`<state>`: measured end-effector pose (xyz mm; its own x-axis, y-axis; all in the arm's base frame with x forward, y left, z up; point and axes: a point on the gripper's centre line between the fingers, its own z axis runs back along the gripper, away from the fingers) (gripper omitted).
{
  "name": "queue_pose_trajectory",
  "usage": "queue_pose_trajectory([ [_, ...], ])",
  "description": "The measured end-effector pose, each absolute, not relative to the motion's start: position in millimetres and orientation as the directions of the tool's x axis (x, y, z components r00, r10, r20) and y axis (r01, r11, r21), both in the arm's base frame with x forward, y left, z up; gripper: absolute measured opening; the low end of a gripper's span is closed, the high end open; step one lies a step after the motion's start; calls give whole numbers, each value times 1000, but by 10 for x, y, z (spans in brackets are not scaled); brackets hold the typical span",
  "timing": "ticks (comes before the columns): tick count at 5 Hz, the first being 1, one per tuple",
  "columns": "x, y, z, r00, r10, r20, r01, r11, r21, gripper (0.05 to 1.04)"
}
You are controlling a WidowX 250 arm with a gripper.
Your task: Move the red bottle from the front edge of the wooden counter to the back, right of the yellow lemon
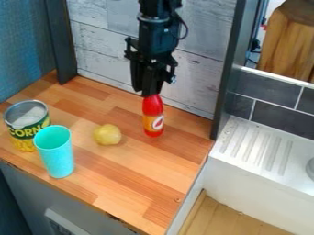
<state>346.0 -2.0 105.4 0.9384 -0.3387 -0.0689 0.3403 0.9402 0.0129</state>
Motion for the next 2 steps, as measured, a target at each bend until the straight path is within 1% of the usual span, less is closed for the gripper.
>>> queue_pose_trajectory([
  [1, 3535, -52, 937, 933, -349, -90, 349, 937, -16, 332],
  [2, 3589, -103, 912, 931, -358, -71, 355, 934, -43, 332],
])
